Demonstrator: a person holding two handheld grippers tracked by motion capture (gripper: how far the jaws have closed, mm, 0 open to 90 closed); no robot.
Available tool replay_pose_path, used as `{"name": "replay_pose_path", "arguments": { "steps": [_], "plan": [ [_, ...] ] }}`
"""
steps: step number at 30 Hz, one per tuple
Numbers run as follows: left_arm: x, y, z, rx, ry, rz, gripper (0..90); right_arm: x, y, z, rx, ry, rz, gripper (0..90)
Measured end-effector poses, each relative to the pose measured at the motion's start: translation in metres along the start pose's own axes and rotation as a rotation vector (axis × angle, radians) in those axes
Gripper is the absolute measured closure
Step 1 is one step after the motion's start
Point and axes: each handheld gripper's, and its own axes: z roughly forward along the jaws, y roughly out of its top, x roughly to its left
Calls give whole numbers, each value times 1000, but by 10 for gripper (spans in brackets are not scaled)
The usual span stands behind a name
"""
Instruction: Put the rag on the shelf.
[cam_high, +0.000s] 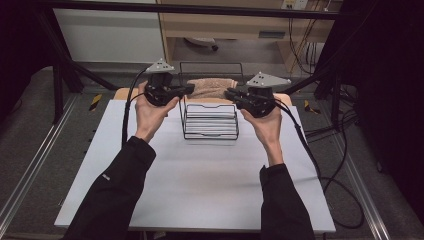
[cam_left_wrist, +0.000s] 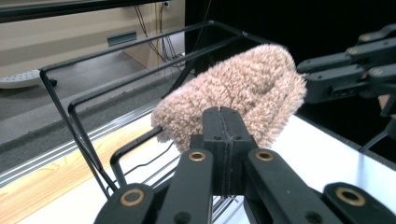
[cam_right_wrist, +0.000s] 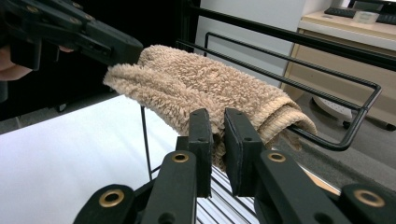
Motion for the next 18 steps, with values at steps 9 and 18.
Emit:
{"name": "replay_pose_path", "arguments": {
  "steps": [9,18],
  "plan": [
    [0,-5,1,0,1,16,900,0,0,-2,-4,8,1,741],
    [-2,-14,8,19,5,50,900,-3,1,-4,-15,12,39,802]
  ]
}}
